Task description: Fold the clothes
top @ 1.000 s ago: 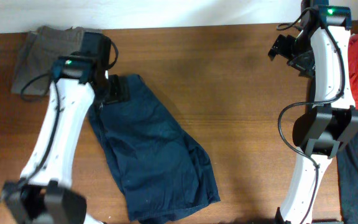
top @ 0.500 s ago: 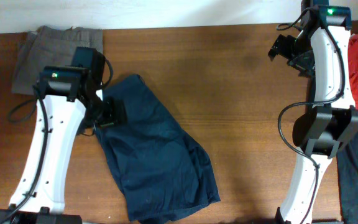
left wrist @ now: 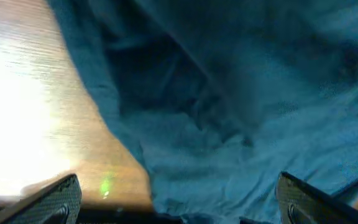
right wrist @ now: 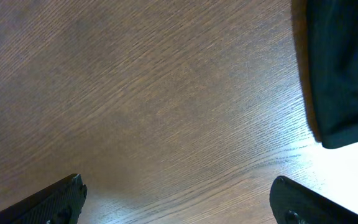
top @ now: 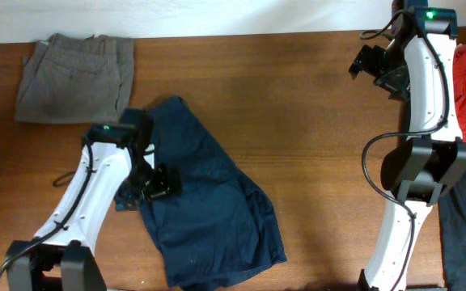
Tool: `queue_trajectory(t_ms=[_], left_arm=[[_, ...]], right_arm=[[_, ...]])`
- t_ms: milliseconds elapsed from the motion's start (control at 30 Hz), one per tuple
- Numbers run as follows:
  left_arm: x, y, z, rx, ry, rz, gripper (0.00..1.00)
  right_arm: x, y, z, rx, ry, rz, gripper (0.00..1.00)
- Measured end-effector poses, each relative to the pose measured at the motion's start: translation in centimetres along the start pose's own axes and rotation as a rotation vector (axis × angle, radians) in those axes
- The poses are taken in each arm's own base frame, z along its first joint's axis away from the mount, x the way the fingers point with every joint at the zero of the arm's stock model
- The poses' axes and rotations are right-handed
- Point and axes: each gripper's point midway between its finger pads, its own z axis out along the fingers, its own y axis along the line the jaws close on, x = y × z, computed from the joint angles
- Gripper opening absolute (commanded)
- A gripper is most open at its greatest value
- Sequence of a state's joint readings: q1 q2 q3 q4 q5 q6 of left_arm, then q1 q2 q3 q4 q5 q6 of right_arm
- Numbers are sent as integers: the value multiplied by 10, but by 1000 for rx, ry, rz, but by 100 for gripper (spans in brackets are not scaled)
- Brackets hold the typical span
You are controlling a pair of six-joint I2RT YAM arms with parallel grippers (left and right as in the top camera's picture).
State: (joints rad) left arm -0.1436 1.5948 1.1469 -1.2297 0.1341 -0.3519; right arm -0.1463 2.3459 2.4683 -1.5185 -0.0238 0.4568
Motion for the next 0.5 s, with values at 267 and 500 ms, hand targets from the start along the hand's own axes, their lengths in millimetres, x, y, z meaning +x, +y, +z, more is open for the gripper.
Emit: queue_trajectory(t_ms=[267, 500], left_arm=[[-1, -1, 46, 52, -33, 35, 99], [15, -3, 60, 90, 24, 48, 98]], right_arm=[[0, 0, 0, 0, 0, 0, 99], [0, 0, 0, 0, 0, 0, 99]])
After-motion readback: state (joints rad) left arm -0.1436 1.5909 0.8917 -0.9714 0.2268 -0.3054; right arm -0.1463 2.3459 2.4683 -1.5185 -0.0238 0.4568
